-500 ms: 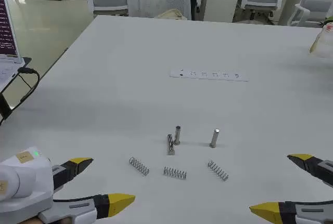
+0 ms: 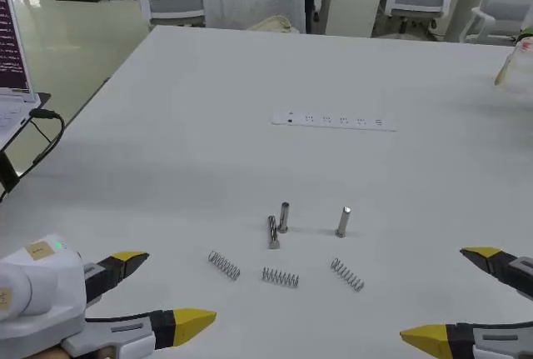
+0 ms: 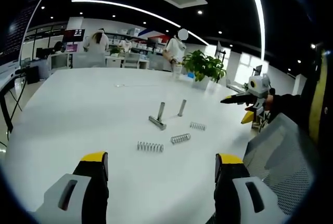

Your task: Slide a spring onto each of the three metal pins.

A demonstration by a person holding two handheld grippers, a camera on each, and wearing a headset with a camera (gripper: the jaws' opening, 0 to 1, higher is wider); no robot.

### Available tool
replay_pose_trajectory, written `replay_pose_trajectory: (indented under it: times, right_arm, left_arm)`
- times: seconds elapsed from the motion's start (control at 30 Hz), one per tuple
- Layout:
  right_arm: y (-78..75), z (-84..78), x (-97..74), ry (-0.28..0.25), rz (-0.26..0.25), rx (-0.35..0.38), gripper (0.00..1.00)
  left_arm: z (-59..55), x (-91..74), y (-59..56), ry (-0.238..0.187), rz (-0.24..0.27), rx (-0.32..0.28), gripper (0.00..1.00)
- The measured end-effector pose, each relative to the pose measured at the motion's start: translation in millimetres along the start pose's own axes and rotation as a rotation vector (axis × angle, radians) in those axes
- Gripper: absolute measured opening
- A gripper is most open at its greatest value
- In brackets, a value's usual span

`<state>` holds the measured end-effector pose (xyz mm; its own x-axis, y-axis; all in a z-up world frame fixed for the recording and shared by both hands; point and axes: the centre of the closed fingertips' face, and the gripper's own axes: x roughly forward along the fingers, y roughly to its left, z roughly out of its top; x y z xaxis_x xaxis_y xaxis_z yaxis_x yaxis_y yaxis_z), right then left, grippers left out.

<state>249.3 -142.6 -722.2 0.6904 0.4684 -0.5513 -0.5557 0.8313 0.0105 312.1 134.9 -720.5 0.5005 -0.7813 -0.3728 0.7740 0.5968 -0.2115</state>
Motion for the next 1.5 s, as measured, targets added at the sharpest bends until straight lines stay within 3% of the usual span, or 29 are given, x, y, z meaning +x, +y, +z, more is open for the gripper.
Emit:
replay_pose_trajectory:
  times: [1.23,1.5]
  right_arm:
    - [3.7,5.3,2.0,-0.01,0.004,-0.002,0.98]
    - [6.7,-0.5,3.4,-0.002,0.013,0.003,0.98]
  left_arm:
    - [-0.7,-1.0,-1.6,0.006,0.007,-0.002,0.8]
    - [-2.8,-3.4,0.0,0.008,0.015,-0.007,0.8]
